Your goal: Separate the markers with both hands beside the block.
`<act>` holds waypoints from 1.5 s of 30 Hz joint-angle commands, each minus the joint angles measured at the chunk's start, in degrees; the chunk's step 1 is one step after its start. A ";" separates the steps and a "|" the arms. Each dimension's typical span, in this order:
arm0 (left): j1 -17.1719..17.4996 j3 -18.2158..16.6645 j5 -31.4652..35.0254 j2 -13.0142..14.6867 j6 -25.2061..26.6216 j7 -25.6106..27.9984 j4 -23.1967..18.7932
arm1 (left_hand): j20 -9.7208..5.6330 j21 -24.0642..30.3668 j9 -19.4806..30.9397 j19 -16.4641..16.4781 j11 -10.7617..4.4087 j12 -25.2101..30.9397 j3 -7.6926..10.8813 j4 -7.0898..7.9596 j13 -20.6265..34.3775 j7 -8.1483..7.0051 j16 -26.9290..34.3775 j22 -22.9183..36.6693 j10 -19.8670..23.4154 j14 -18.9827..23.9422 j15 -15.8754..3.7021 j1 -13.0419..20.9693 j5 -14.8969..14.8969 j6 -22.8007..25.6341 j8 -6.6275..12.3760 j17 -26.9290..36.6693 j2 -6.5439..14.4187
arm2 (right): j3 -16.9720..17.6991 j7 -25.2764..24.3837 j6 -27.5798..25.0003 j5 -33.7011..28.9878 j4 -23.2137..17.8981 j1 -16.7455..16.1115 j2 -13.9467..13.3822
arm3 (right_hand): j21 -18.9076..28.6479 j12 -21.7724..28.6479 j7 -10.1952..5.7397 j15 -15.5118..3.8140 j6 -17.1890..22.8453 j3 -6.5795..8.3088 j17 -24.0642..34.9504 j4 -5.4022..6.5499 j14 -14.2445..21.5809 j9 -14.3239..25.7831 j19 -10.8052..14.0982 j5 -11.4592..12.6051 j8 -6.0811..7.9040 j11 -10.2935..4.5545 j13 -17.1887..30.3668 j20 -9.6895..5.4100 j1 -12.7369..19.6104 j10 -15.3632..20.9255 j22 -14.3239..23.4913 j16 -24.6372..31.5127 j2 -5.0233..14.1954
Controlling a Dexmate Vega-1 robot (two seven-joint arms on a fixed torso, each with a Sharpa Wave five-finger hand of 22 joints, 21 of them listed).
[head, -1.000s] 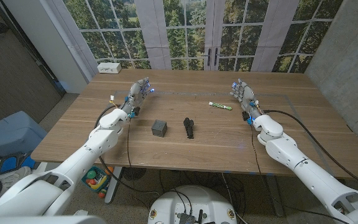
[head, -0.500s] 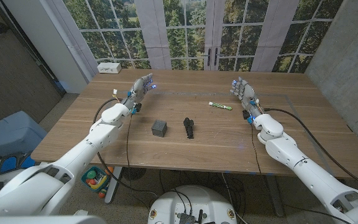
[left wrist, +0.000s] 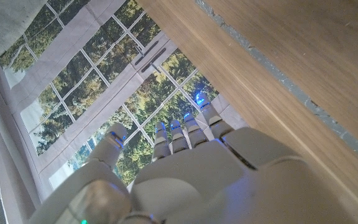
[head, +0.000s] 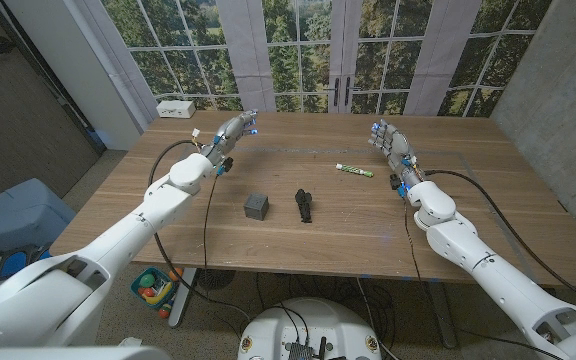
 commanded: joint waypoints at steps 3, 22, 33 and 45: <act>-3.93 4.73 11.55 2.97 2.01 1.41 -5.52 | -0.06 -0.31 0.25 0.67 -0.14 -0.04 0.10 -0.86 0.27 -0.78 0.13 0.20 0.71 0.93 -0.28 0.47 -0.12 1.13 0.29 0.08 0.19 | 0.89 -1.99 2.04 -1.37 -1.30 -2.08 -0.44 | -0.14 0.61 0.11 0.11 0.66 0.26 0.20 -0.62 0.80 0.09 0.92 0.13 0.54 0.25 0.25 -0.04 0.96 1.10 0.26 0.69 -0.30; -6.04 7.07 20.42 4.68 1.95 -0.72 -9.81 | -0.79 -0.70 0.30 1.03 -0.33 -0.20 0.12 -1.76 0.29 -0.99 -0.14 0.24 1.28 1.21 -1.07 0.59 -0.33 1.40 -0.09 0.07 -0.04 | 1.34 -3.10 2.89 -2.85 -2.84 -3.46 -1.06 | -0.60 0.77 0.63 -0.03 1.51 0.25 0.43 -1.25 1.12 0.14 1.34 0.16 0.67 0.46 0.38 -0.24 1.33 1.87 0.32 0.97 -0.23; -8.87 9.45 27.12 4.48 1.08 -2.16 -10.40 | -0.84 -1.01 0.33 1.04 -0.48 -0.42 0.14 -2.41 0.31 -1.11 -0.34 0.25 1.24 1.20 -1.35 0.78 -0.45 1.18 -0.39 0.02 -0.16 | 1.68 -3.93 3.03 -3.24 -3.95 -4.56 -1.21 | -0.86 0.73 0.63 -0.15 1.65 0.21 0.55 -1.48 1.13 0.15 1.43 0.17 0.62 0.43 0.44 -0.18 1.42 1.93 0.34 1.05 -0.20; -11.69 11.47 31.52 3.20 0.11 -4.20 -9.69 | -0.81 -1.35 0.36 1.00 -0.88 -0.69 0.18 -3.01 0.32 -1.20 -0.56 0.27 1.02 0.99 -1.61 0.96 -0.57 1.12 -0.56 0.00 -0.16 | 2.06 -3.75 4.07 -3.00 -3.56 -5.09 -1.02 | -1.22 0.69 0.69 0.01 1.73 0.11 0.71 -1.71 1.02 0.18 1.50 0.17 0.52 0.61 0.51 -0.10 1.47 2.04 0.36 1.10 -0.17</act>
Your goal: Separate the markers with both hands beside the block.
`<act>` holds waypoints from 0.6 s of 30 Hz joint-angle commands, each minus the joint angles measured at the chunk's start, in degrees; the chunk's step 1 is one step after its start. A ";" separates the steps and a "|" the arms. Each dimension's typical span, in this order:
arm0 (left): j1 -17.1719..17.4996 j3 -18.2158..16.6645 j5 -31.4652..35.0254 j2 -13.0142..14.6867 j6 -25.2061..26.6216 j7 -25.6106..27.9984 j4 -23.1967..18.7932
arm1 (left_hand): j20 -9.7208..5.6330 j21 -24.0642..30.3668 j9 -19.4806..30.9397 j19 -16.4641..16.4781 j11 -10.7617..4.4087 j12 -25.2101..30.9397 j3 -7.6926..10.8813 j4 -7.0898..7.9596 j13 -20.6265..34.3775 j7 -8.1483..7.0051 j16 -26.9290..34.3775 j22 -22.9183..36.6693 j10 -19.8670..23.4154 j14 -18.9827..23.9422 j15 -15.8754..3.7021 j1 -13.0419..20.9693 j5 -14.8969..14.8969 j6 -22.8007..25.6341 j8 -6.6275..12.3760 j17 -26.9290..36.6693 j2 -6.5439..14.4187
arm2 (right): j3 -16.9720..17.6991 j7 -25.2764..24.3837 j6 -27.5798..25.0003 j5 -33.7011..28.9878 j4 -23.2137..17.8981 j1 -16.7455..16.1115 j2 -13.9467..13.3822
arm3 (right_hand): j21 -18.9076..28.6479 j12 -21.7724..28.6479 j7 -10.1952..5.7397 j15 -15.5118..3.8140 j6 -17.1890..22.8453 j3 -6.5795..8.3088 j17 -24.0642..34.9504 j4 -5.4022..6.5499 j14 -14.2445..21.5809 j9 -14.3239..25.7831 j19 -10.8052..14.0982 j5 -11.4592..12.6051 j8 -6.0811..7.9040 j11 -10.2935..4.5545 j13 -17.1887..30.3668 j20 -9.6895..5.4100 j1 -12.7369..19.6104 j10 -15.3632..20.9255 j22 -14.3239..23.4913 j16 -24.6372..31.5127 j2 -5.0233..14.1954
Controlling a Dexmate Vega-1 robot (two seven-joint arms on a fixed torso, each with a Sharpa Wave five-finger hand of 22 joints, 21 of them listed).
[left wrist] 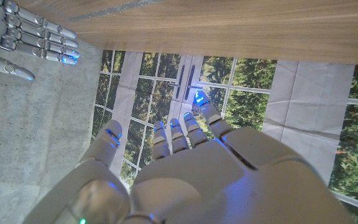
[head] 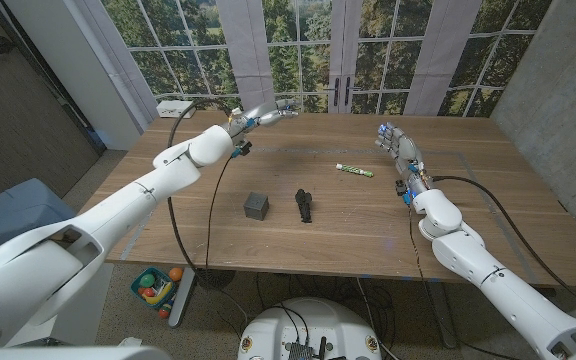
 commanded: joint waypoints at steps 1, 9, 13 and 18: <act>-3.12 2.32 5.40 -1.12 -0.87 -2.05 0.35 | -0.17 -0.30 0.11 0.36 -0.62 -0.15 0.22 -0.56 0.12 -0.27 -0.19 0.29 0.10 0.16 -0.59 0.68 -0.17 0.17 -0.11 0.15 0.11 | 0.36 0.05 1.01 -0.01 0.17 -0.59 0.09 | -0.34 0.24 0.18 0.14 0.39 -0.04 0.27 -0.29 0.33 0.20 0.60 0.16 0.12 0.01 0.10 0.00 0.14 0.60 0.08 0.21 -0.02; -5.30 3.75 8.18 -2.08 -0.79 -3.52 0.96 | -0.02 -0.62 0.13 0.15 -0.79 -0.32 0.01 -1.15 0.13 -0.46 -0.31 0.30 -0.12 0.01 -0.58 0.78 -0.33 0.04 -0.24 0.12 -0.27 | 0.43 0.56 2.06 0.03 0.83 -0.64 0.27 | -0.54 0.22 0.29 0.12 0.47 -0.10 0.36 -0.39 0.36 0.21 0.66 0.16 0.09 -0.04 0.14 -0.04 0.14 0.66 0.09 0.28 -0.01; -6.26 4.57 9.70 -2.39 -0.43 -4.40 0.96 | 0.10 -0.76 0.14 0.15 -0.99 -0.32 -0.12 -1.49 0.14 -0.58 -0.35 0.31 -0.01 -0.06 -0.53 0.87 -0.41 0.03 -0.27 0.11 -0.43 | 0.50 0.44 2.65 -0.38 0.92 -0.82 0.24 | -0.62 0.21 0.22 0.11 0.62 -0.14 0.41 -0.44 0.36 0.21 0.71 0.16 0.12 -0.06 0.16 -0.06 0.14 0.69 0.09 0.30 0.00; -7.97 5.97 11.88 -3.03 0.28 -6.06 1.36 | 0.16 -0.99 0.15 0.00 -1.35 -0.32 -0.26 -1.91 0.15 -0.74 -0.40 0.31 0.08 -0.17 -0.62 1.01 -0.51 -0.03 -0.32 0.12 -0.60 | 0.81 0.04 3.06 -0.61 0.62 -1.22 0.16 | -0.80 0.21 0.22 0.15 0.64 -0.17 0.48 -0.54 0.26 0.22 0.74 0.17 0.07 -0.06 0.19 -0.04 0.16 0.80 0.10 0.31 0.02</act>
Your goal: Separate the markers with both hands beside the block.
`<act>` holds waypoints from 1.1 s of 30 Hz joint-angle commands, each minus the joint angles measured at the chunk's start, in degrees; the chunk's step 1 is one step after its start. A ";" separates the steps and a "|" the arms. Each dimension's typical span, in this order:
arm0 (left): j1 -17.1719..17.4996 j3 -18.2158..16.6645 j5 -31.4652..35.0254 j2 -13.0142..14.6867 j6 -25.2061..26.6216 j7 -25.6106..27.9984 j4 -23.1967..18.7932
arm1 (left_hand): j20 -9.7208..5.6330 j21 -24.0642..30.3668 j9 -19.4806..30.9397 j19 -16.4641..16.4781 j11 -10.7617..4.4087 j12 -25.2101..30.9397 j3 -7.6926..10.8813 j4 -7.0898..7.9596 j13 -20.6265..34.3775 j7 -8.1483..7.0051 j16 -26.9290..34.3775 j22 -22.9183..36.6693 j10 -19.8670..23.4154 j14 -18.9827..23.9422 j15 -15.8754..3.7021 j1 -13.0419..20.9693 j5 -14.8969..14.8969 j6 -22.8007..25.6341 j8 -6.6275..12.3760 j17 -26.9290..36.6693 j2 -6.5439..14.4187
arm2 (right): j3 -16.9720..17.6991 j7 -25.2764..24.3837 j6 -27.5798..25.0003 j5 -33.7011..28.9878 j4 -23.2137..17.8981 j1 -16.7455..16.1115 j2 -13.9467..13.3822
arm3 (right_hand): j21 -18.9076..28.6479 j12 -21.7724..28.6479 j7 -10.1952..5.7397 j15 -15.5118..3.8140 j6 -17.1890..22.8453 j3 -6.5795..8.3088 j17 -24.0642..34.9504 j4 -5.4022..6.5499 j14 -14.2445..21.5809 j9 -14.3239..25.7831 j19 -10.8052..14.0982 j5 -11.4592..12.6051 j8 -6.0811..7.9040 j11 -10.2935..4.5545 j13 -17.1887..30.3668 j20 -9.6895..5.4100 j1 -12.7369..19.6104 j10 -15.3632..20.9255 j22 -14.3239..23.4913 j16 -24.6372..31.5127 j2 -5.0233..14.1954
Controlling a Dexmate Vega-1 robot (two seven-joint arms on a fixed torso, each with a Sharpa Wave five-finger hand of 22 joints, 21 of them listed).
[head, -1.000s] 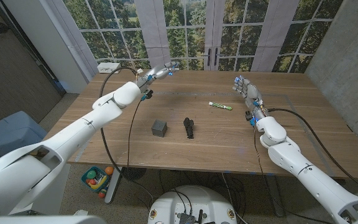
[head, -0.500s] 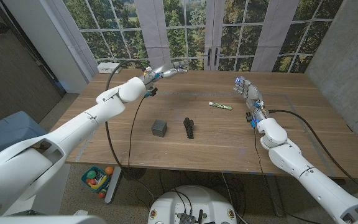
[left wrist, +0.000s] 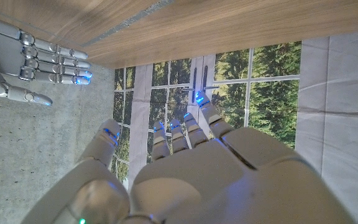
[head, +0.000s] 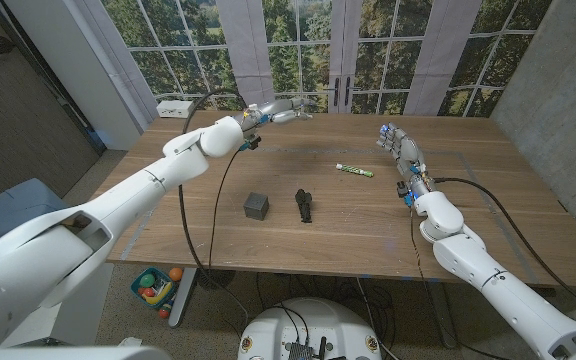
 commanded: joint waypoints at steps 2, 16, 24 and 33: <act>-4.10 3.22 5.46 -1.66 1.02 -3.40 1.04 | 0.14 -0.38 0.17 -0.19 -0.60 -0.17 0.10 -0.84 0.11 -0.52 -0.18 0.31 0.19 -0.27 -0.62 0.69 -0.16 0.10 -0.15 0.11 -0.22 | 0.54 -0.43 1.40 -0.74 -0.12 -0.80 -0.10 | -0.42 0.21 -0.02 0.16 0.43 -0.03 0.25 -0.42 0.26 0.22 0.35 0.17 0.06 -0.07 0.18 -0.05 0.17 0.84 0.10 0.31 0.02; -7.44 6.79 12.01 -3.78 2.89 -5.26 1.36 | -0.17 -1.55 0.25 -0.70 -1.27 0.09 0.11 -2.70 0.18 -1.06 -0.26 0.28 1.23 -1.09 -0.99 2.24 -0.41 0.24 0.13 0.16 -0.14 | 1.52 -1.02 1.50 -1.12 -1.81 -2.24 -1.14 | -0.78 0.19 -0.04 0.12 0.52 -0.12 0.41 -0.61 0.25 0.24 0.45 0.17 -0.01 0.02 0.24 -0.01 0.20 0.97 0.11 0.39 0.07; -9.45 9.19 15.27 -5.25 5.15 -7.81 1.56 | -0.47 -2.05 0.28 0.22 -1.52 0.37 0.31 -3.81 0.23 -1.56 0.08 0.26 2.90 -0.34 -1.74 4.17 -0.45 2.65 1.11 0.16 -0.30 | 2.21 -1.16 1.85 -0.63 -2.22 -3.48 -1.44 | -0.95 0.18 0.03 0.13 0.57 -0.18 0.48 -0.69 0.25 0.24 0.52 0.17 -0.04 0.07 0.27 0.03 0.20 1.05 0.12 0.43 0.07; -11.88 11.64 17.14 -7.91 5.67 -9.43 4.04 | -1.03 -2.94 0.32 0.67 -1.89 0.11 0.07 -4.63 0.27 -3.22 -0.18 0.23 3.34 -1.02 -2.31 7.04 -0.50 4.21 1.82 0.16 -2.06 | 2.82 -0.77 1.98 0.57 -2.77 -4.33 -1.50 | -1.23 0.26 0.07 0.16 0.80 -0.29 0.56 -0.86 0.23 0.25 0.53 0.17 -0.01 0.22 0.30 0.02 0.21 1.38 0.12 0.45 -0.04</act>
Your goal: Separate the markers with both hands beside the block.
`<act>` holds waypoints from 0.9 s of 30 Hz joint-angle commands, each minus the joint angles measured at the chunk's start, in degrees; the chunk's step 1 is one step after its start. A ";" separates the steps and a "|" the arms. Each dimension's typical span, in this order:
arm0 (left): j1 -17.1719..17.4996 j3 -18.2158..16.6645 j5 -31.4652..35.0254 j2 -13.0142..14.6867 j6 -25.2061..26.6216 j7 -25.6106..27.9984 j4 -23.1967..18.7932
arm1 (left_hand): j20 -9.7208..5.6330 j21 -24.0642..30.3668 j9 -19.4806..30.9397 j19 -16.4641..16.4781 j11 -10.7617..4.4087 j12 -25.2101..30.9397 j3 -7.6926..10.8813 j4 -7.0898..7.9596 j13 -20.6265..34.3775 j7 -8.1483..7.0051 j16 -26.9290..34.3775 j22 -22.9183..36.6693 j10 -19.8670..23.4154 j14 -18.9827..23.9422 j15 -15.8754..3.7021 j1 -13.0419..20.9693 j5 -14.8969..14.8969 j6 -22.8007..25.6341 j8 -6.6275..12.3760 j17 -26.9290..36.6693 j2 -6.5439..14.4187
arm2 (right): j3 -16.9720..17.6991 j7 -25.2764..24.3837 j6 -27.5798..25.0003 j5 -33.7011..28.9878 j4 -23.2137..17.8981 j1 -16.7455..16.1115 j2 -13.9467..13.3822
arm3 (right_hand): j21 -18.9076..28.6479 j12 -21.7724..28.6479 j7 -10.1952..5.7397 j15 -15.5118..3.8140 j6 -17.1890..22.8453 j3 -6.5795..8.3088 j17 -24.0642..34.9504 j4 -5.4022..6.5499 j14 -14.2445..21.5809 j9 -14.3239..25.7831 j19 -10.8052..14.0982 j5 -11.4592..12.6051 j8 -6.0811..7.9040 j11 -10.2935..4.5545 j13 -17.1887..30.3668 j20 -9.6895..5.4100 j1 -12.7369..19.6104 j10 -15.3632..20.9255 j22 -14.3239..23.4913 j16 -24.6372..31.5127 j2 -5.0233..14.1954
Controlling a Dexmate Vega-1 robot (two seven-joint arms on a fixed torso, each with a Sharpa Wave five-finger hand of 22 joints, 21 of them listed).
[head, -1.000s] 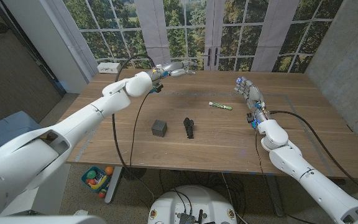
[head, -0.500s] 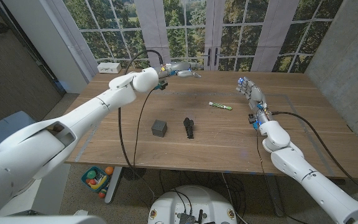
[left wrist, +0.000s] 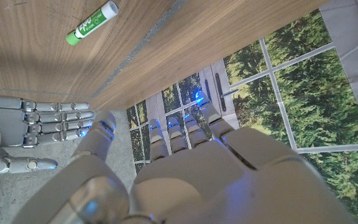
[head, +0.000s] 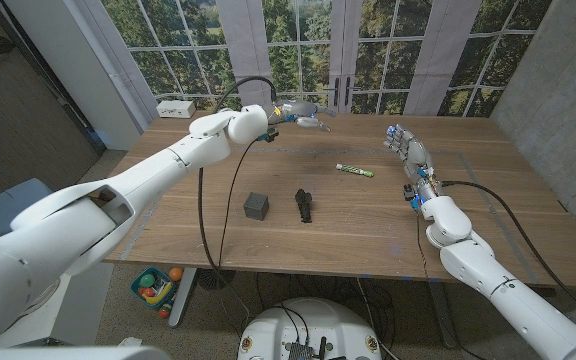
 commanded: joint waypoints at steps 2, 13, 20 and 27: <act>-3.70 3.76 3.64 -3.50 1.18 -2.95 3.11 | -0.44 -0.31 0.35 0.51 -0.30 0.25 0.06 -0.49 0.29 -0.11 0.03 0.23 0.70 -0.21 -1.86 1.32 -0.08 1.15 0.68 0.15 -0.52 | 0.88 0.13 0.40 0.99 -0.94 -1.42 -0.37 | -0.30 0.23 -0.13 0.16 0.62 0.17 0.32 -0.42 0.26 0.26 0.55 0.17 -0.02 -0.15 0.32 0.06 0.22 0.41 0.14 0.47 -0.03; -6.63 7.05 5.81 -6.04 1.07 -4.73 6.50 | -0.27 -1.36 0.42 1.30 -0.52 0.41 -0.21 -0.49 0.30 -1.07 0.28 0.20 2.38 0.49 -1.32 5.11 -0.01 4.57 1.95 0.16 -2.72 | 1.59 -0.83 0.31 0.60 -2.15 -2.60 -0.73 | -0.56 0.19 0.02 0.16 0.74 0.10 0.42 -0.52 0.24 0.27 0.66 0.18 -0.03 -0.10 0.36 0.02 0.21 0.47 0.14 0.50 0.02; -8.84 9.06 6.76 -7.57 -1.28 -5.13 9.50 | -0.24 -2.09 0.39 1.55 -0.91 0.35 -0.14 -0.43 0.30 -0.89 0.37 0.22 2.97 1.17 -1.35 7.74 -0.08 6.74 2.58 0.17 -3.37 | 1.82 -0.87 0.41 0.63 -2.19 -2.79 -0.71 | -0.72 0.17 0.01 0.33 0.79 0.04 0.48 -0.58 0.26 0.28 0.71 0.18 -0.05 -0.03 0.37 0.11 0.21 0.47 0.15 0.53 0.02; -10.37 10.78 7.32 -8.92 -2.50 -5.94 12.10 | 0.07 -3.13 0.49 2.10 -1.21 0.20 -0.26 -0.40 0.34 -0.33 0.96 0.26 3.67 3.89 -1.69 11.83 -0.24 8.66 3.01 0.21 -4.50 | 1.94 -0.24 0.33 1.05 -2.24 -3.02 -0.99 | -0.86 0.15 0.08 0.28 0.91 -0.01 0.53 -0.63 0.19 0.28 0.79 0.18 -0.04 -0.07 0.40 0.08 0.19 0.52 0.15 0.52 0.02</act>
